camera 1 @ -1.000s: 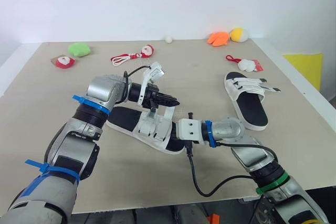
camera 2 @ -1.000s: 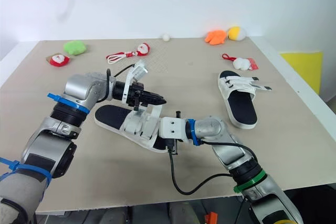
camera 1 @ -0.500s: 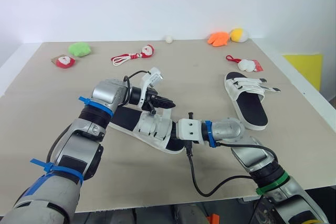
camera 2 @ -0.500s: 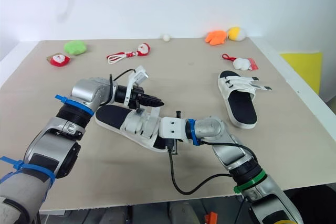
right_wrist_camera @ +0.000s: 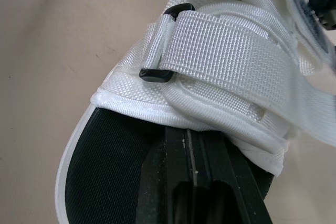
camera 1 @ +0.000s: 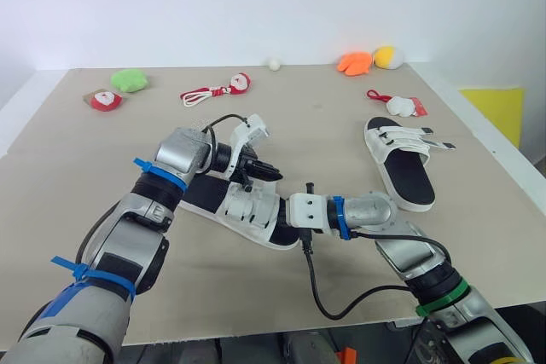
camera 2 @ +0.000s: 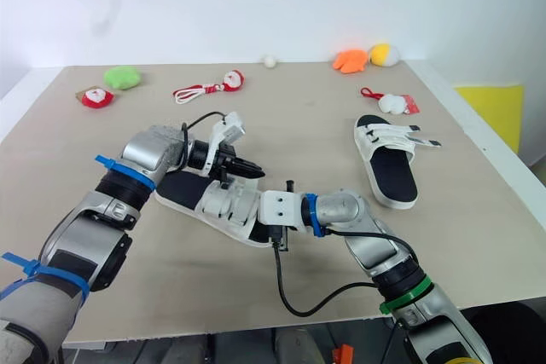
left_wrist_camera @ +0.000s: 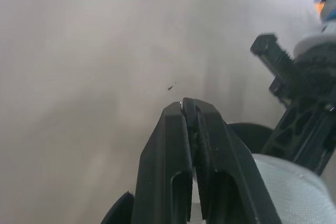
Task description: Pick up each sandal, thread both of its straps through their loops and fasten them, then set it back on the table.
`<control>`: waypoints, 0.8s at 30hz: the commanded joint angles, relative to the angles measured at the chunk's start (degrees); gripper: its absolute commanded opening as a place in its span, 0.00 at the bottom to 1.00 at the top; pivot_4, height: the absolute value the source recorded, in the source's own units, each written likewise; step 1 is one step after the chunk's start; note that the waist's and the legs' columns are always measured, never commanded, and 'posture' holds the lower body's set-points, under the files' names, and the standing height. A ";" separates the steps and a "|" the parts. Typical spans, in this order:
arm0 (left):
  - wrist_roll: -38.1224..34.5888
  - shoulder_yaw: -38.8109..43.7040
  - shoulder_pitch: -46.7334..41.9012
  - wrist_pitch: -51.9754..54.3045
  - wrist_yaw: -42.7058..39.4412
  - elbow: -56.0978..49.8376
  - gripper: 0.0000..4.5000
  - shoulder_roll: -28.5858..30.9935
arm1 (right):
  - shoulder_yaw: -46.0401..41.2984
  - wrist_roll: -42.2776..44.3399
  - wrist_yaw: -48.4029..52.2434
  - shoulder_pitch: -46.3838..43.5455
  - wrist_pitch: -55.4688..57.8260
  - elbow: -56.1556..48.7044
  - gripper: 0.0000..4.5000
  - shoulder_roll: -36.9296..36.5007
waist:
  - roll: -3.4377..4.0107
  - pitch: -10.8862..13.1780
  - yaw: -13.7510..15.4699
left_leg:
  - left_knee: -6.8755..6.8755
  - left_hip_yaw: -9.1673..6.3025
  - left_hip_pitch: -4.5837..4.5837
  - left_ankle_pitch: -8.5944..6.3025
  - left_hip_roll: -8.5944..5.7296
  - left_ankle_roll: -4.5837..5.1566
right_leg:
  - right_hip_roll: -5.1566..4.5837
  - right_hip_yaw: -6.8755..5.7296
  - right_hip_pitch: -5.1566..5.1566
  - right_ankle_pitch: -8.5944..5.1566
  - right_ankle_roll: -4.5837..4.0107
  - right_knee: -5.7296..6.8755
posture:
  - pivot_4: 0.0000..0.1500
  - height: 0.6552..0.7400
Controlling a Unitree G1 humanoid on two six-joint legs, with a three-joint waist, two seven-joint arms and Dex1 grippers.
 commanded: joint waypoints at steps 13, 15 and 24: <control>3.95 -1.13 3.13 -2.72 -0.60 -0.20 0.02 1.03 | 3.37 -3.67 0.73 2.90 3.60 4.17 0.00 -0.91 | 0.01 -0.02 -0.01 | -0.03 0.00 0.04 0.00 0.00 0.00 | 0.00 0.00 0.00 0.00 0.00 0.00 | 1.00 1.00; 4.21 -1.14 3.23 -2.98 -0.63 -0.11 0.02 1.07 | 3.33 -3.66 0.77 2.91 3.62 4.15 0.00 -0.95 | 0.01 -0.02 -0.01 | -0.04 -0.01 0.04 0.00 0.00 0.00 | 0.00 0.00 0.00 0.00 0.00 0.00 | 1.00 1.00; 5.39 -1.35 3.50 -4.56 -1.04 -0.17 0.40 1.46 | 3.26 -3.60 0.82 2.82 3.77 4.17 0.00 -0.84 | 0.01 -0.02 -0.01 | -0.12 0.00 0.04 -0.01 0.00 -0.01 | 0.00 0.00 -0.02 0.00 0.00 0.00 | 1.00 1.00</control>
